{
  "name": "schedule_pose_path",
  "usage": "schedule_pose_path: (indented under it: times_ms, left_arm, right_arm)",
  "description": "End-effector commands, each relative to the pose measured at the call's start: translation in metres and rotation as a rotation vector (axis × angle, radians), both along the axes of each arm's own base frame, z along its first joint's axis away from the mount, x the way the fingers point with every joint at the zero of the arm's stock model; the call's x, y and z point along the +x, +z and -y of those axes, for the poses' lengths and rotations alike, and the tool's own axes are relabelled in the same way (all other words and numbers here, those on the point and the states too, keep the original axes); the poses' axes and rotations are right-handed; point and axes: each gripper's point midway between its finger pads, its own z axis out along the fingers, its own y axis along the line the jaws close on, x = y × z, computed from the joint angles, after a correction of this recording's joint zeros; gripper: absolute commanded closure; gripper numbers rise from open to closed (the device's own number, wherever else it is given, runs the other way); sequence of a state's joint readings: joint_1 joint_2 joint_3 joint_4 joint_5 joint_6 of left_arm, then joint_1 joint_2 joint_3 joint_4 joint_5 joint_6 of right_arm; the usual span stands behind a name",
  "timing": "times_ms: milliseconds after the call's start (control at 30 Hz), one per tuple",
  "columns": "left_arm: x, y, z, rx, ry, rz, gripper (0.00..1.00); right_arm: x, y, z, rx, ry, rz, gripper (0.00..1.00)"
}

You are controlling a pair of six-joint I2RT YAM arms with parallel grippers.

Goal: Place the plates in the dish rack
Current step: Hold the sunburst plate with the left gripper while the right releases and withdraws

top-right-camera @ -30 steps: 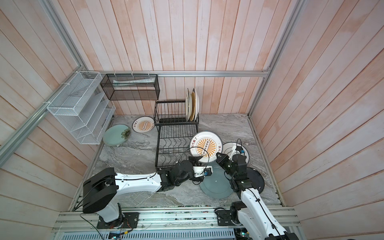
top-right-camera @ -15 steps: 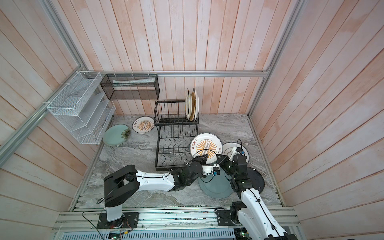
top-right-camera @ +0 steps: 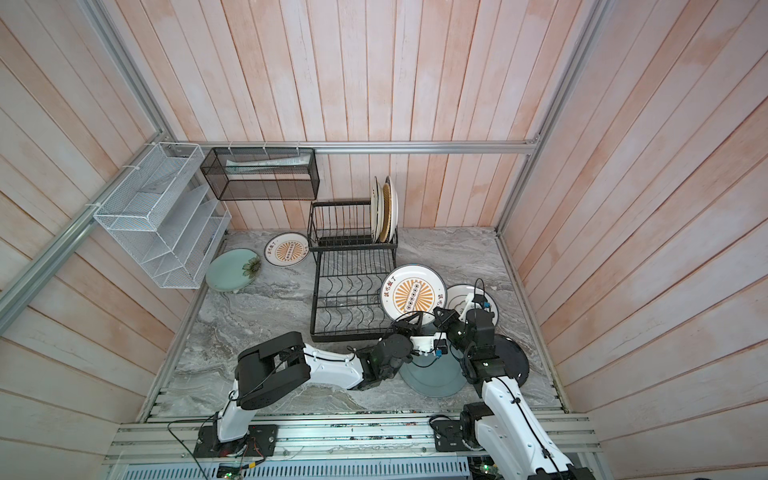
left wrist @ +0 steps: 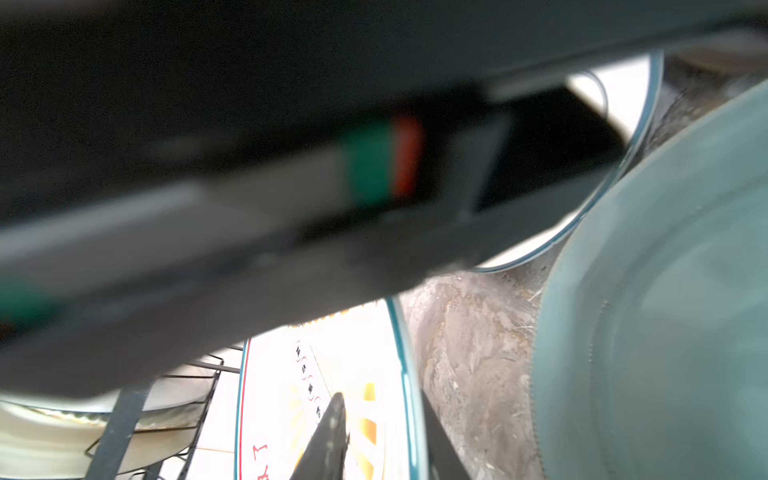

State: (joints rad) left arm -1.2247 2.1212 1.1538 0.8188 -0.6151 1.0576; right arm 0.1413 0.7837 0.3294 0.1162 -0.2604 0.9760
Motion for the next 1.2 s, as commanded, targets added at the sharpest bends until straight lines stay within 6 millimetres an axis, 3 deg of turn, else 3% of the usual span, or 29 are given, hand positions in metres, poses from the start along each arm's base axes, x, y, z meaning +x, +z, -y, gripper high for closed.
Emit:
schedule_pose_path:
  times_ms: [0, 133, 300, 467, 533, 633, 733, 833, 933, 1167]
  left_arm:
    - [0.026, 0.012, -0.016, -0.039, 0.122, 0.069, 0.8]
    - [0.027, 0.022, -0.019, -0.063, 0.133, 0.092, 1.0]
    - [0.02, 0.041, -0.023, -0.088, 0.121, 0.111, 1.0]
    - [0.015, 0.047, -0.03, -0.078, 0.12, 0.121, 1.0]
    - [0.013, 0.048, -0.033, -0.076, 0.12, 0.123, 1.0]
    - [0.008, 0.052, -0.036, -0.074, 0.112, 0.126, 1.0]
    - [0.004, 0.054, -0.038, -0.069, 0.106, 0.127, 1.0]
    - [0.0, 0.056, -0.043, -0.067, 0.101, 0.122, 1.0]
    - [-0.006, 0.056, -0.048, -0.065, 0.097, 0.097, 1.0]
    - [-0.02, 0.047, -0.061, -0.045, 0.071, 0.021, 1.0]
  right_arm:
    - [0.002, 0.019, -0.013, 0.037, 0.066, 0.066, 1.0]
    - [0.003, 0.019, -0.014, 0.029, 0.077, 0.072, 1.0]
    - [0.003, 0.021, -0.013, 0.015, 0.077, 0.084, 1.0]
    - [0.003, 0.024, -0.015, 0.009, 0.096, 0.105, 0.98]
    - [0.003, 0.025, -0.017, 0.004, 0.109, 0.117, 0.82]
    - [0.003, 0.028, -0.021, 0.0, 0.14, 0.147, 0.42]
    - [0.003, 0.028, -0.022, -0.015, 0.154, 0.157, 0.2]
    - [0.002, 0.03, -0.022, -0.029, 0.16, 0.169, 0.08]
    - [0.0, 0.037, -0.024, -0.046, 0.181, 0.208, 0.02]
    - [-0.021, 0.068, -0.037, -0.034, 0.275, 0.409, 0.02]
